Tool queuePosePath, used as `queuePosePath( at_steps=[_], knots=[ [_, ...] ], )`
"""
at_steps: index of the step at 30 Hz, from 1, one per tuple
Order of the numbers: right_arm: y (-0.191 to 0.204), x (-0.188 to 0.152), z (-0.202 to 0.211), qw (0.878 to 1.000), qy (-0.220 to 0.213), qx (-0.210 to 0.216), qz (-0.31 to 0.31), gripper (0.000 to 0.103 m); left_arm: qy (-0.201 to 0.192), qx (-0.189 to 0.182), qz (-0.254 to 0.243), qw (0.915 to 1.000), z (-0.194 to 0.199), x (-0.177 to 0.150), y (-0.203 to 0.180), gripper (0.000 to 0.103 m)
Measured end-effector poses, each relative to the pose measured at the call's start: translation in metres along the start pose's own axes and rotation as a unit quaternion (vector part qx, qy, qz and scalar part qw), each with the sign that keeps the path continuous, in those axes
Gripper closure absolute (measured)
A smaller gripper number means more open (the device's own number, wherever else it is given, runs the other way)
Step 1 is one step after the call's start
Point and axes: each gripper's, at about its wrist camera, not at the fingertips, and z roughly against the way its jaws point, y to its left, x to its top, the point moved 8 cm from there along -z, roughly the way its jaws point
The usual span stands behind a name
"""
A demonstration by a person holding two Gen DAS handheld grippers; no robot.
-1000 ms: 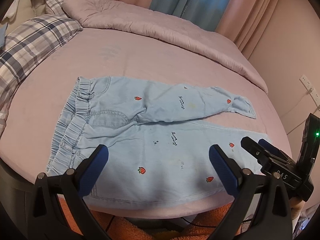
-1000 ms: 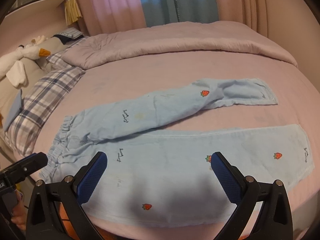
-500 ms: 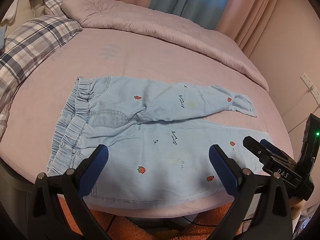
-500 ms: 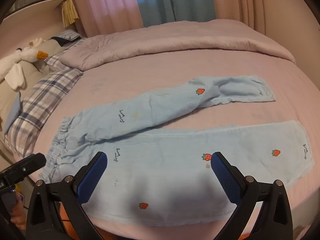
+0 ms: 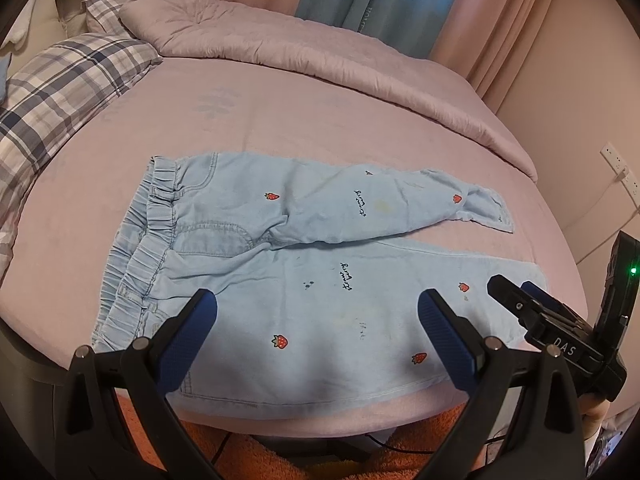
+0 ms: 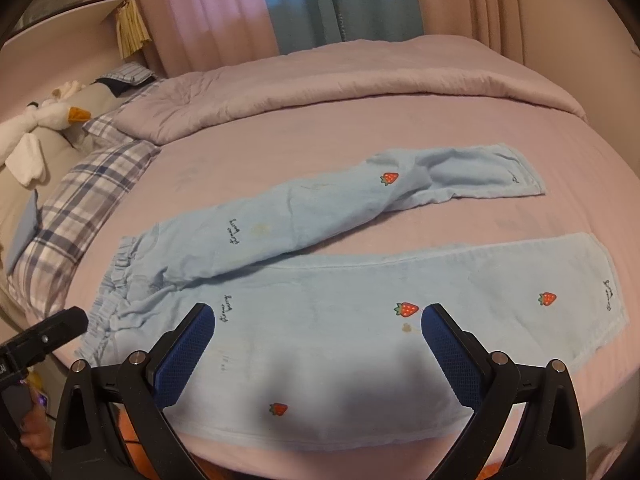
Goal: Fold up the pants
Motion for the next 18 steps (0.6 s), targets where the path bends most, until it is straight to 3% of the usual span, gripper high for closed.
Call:
queuePosePath(
  at_steps=[18],
  knots=[
    [-0.015, -0.001, -0.001, 1.000, 0.000, -0.011, -0.021, 0.000, 0.014, 0.004, 0.003, 0.9999, -0.009, -0.001, 0.000, 0.003]
  ],
)
